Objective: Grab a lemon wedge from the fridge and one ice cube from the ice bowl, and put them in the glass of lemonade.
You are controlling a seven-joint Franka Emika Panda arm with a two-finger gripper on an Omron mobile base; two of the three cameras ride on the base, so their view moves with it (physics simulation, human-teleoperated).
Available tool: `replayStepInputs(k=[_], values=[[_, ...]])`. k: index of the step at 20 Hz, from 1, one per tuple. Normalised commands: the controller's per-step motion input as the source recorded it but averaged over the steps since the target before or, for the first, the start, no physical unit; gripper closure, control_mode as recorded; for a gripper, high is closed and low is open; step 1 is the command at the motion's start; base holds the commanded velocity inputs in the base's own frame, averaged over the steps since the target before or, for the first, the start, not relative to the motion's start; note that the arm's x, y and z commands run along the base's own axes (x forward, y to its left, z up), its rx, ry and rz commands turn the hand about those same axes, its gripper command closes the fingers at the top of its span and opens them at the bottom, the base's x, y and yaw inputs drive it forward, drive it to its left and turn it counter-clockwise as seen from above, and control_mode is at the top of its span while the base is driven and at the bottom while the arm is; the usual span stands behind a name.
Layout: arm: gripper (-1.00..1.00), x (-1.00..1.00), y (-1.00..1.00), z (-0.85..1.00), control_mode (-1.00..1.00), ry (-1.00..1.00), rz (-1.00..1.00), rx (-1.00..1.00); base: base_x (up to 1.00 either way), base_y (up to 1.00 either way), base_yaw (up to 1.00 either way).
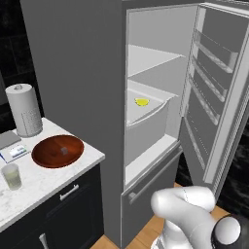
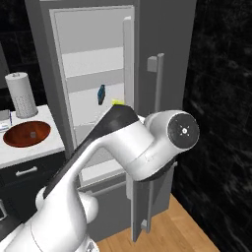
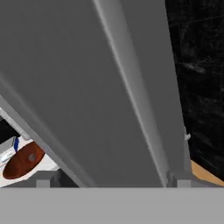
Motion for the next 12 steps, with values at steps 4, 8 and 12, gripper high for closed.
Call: replayStepInputs(k=[4,8,12], values=[[-1.00,-0.01,0.99,0.66,-1.00,0.00,-0.08,-0.22,0.00,0.00,0.00],[-1.00,-0.04,0.90,0.64,-1.00,0.00,-0.12,-0.23,0.00,0.00,0.00],[-1.00,0.25,0.72,0.25,-1.00,0.06,-0.12,-0.31,0.00,0.00,0.00]])
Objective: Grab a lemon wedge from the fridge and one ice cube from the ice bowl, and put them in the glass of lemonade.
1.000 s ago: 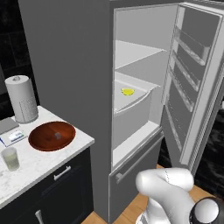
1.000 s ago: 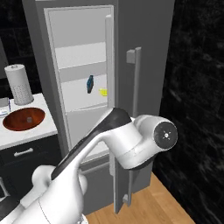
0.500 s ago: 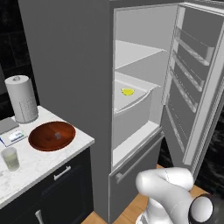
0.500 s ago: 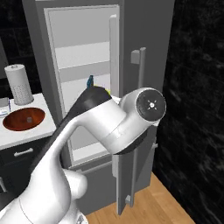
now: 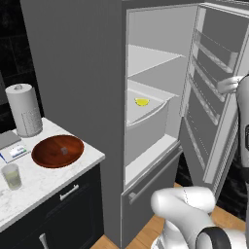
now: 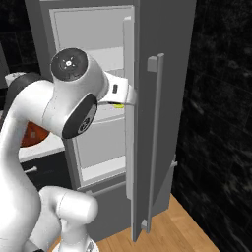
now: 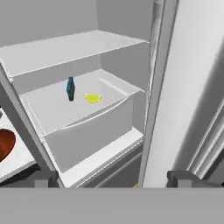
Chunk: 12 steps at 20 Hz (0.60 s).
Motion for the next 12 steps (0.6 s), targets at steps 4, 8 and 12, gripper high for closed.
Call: replayStepInputs(k=[4,8,12], values=[[-1.00,0.97,0.46,-0.31,-1.00,0.44,-0.11,-0.51,0.00,0.00,0.00],[-1.00,1.00,0.25,-0.46,-1.00,0.67,-0.08,-0.48,0.00,0.00,0.00],[-1.00,0.97,0.02,-0.36,-1.00,0.54,-0.10,-0.38,0.00,0.00,0.00]])
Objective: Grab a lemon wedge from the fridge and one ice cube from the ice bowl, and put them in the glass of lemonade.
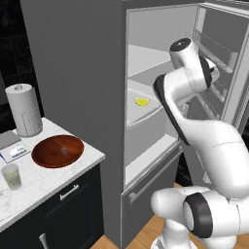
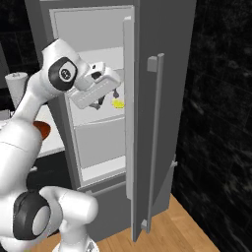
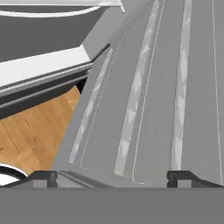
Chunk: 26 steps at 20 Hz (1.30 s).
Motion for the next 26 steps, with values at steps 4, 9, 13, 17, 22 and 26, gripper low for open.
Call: replayStepInputs(k=[4,9,13,17,22,26], values=[[-1.00,0.25,-0.15,-0.14,-1.00,0.12,-0.09,-0.28,0.00,0.00,0.00],[-1.00,0.00,-0.32,-0.04,-1.00,0.00,-0.08,-0.20,0.00,0.00,0.00],[-1.00,0.00,-0.47,-0.13,-1.00,0.01,-0.07,-0.13,0.00,0.00,0.00],[-1.00,0.00,-0.63,-0.11,-1.00,0.05,-0.07,-0.11,0.00,0.00,0.00],[-1.00,0.00,-0.70,-0.01,-1.00,0.07,-0.08,-0.10,0.00,0.00,0.00],[-1.00,0.00,-0.81,0.00,-1.00,0.07,-0.08,-0.07,0.00,0.00,0.00]])
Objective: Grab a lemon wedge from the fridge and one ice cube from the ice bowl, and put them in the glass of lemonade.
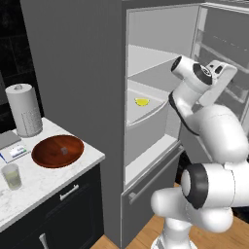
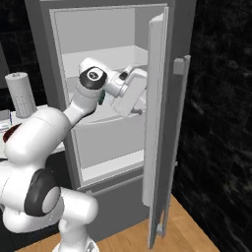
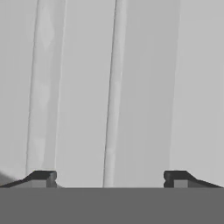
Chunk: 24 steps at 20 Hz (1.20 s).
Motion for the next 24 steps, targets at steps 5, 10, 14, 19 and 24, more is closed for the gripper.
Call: replayStepInputs(k=[5,10,14,19,24], values=[[-1.00,0.00,-0.99,0.00,-1.00,0.05,-0.08,-0.05,0.00,0.00,0.00],[-1.00,-0.16,-0.98,0.07,-1.00,0.04,-0.08,-0.01,0.00,0.00,0.00],[-1.00,-0.34,-0.34,0.52,-1.00,0.00,-0.02,0.00,0.00,0.00,0.00],[-1.00,-0.44,0.03,0.51,-1.00,0.00,0.00,0.00,0.00,0.00,0.00],[-1.00,-0.33,0.35,0.09,-1.00,0.00,0.00,0.00,0.00,0.00,0.00]])
